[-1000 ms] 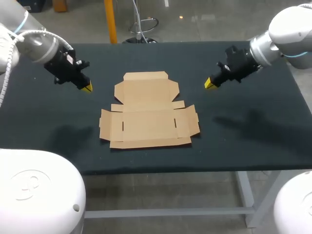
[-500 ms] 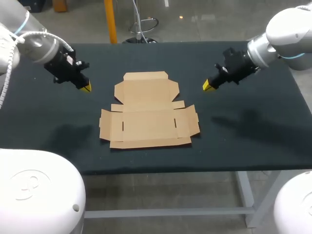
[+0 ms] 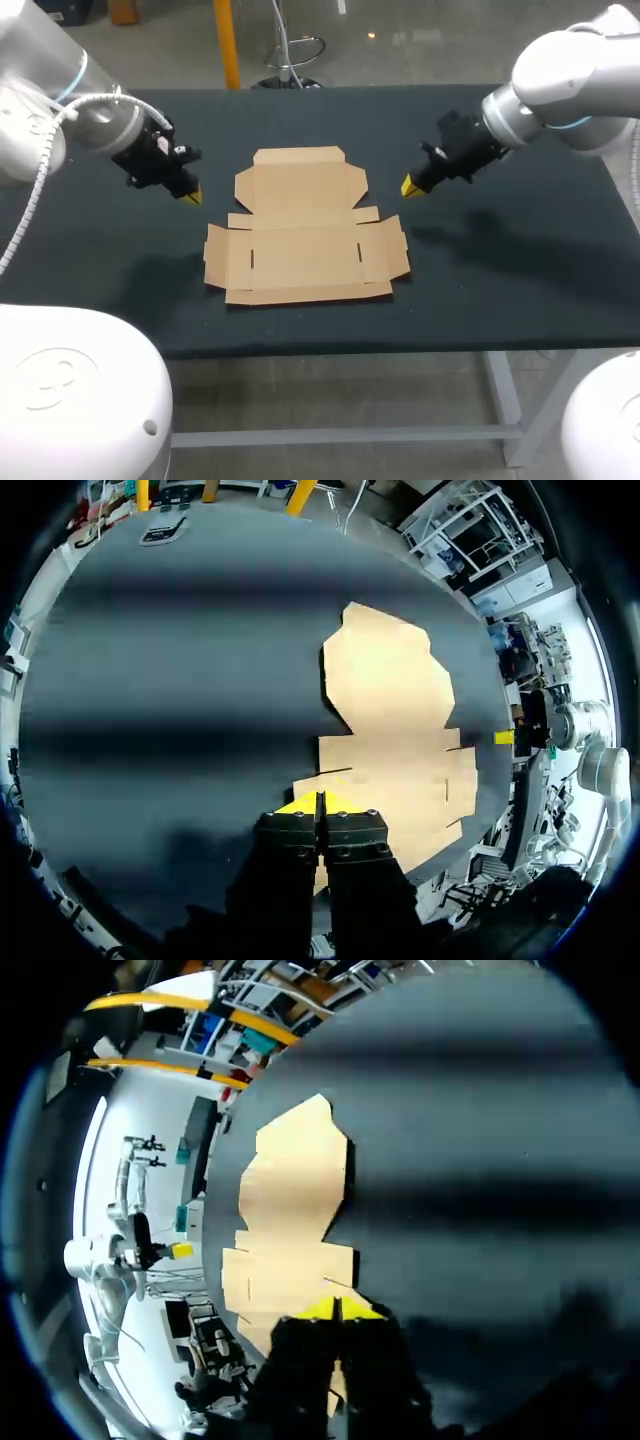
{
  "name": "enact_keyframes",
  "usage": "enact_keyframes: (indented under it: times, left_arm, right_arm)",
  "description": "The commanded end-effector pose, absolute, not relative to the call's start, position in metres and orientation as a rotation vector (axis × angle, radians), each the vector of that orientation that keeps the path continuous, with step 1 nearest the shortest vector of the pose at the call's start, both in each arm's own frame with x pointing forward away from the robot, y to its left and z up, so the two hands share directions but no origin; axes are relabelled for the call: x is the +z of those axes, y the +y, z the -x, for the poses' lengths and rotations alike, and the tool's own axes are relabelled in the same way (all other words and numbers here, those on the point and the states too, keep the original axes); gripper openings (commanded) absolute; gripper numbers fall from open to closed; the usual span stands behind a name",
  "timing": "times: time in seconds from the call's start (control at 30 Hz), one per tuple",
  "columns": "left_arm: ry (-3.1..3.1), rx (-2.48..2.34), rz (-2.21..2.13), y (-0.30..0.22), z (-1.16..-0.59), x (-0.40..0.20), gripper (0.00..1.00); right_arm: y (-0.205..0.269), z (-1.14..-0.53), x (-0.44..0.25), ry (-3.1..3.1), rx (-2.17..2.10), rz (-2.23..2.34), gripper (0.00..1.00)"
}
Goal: Assemble the packaging by folding the flat box into shape, placing the metal phone stand inside, and closing the box properly
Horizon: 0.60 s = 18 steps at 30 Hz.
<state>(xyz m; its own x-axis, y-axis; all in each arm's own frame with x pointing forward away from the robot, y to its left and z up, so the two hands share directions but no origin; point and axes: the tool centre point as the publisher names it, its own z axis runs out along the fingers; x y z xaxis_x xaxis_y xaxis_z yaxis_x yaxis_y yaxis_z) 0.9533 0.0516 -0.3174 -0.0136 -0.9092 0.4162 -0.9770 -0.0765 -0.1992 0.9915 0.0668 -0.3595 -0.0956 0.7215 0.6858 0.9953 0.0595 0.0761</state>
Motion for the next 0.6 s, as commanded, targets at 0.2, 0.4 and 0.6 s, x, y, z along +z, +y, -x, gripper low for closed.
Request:
enact_keyframes:
  times: [0.2, 0.4, 0.6]
  left_arm:
    - [-2.073, 0.678, -2.043, 0.045, -0.966, -0.335, 0.00]
    - [-2.123, 0.693, -1.979, 0.041, -0.971, -0.346, 0.00]
    - [-2.128, 0.718, -1.946, 0.042, -0.974, -0.358, 0.00]
  right_arm:
    - [0.070, -1.004, -0.377, -1.842, -0.739, 1.712, 0.00]
    - [0.073, -1.008, -0.385, -1.823, -0.730, 1.720, 0.00]
    - [0.077, -1.011, -0.391, -1.812, -0.718, 1.730, 0.00]
